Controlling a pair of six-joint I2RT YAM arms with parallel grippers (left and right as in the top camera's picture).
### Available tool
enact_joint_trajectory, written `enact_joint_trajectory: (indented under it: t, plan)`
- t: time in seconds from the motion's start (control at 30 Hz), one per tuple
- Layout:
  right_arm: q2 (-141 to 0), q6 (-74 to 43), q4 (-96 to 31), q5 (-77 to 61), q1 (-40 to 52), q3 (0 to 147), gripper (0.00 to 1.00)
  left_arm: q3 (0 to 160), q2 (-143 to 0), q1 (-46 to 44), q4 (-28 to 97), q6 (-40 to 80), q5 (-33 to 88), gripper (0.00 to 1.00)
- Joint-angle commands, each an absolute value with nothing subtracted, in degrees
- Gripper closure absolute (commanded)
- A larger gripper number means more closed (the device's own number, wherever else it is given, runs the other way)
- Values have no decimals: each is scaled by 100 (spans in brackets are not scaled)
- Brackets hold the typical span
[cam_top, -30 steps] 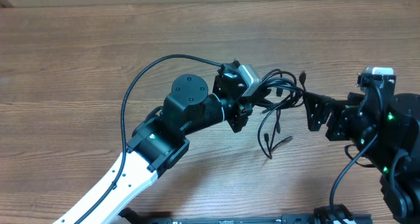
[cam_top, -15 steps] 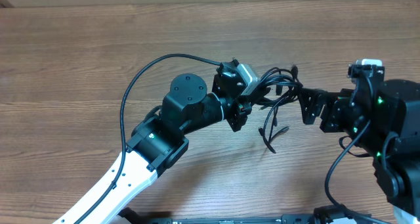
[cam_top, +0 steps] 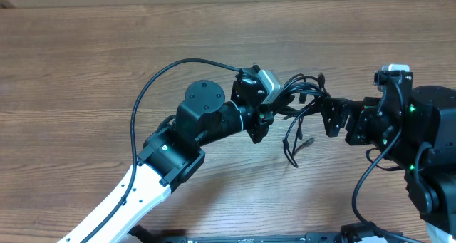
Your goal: Untangle cables
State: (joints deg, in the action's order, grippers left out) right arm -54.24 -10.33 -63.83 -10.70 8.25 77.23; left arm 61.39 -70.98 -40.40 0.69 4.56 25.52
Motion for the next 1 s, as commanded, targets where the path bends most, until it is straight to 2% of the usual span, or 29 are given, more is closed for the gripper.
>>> enact_joint_trajectory:
  t: [0.0,0.53,0.97]
  plan:
    - [-5419,-1037,-6309,-1140,819,7728,0,6208,-6976,-4053,-10,537,2827,96]
    - [-5419,-1066,-6204,523,819,7728,0,6208,-6976,-4053,19,537,2860,96]
    - [-5419,-1085,-6064,593,819,7728,0,6208,-6973,-4051,106,534,2847,96]
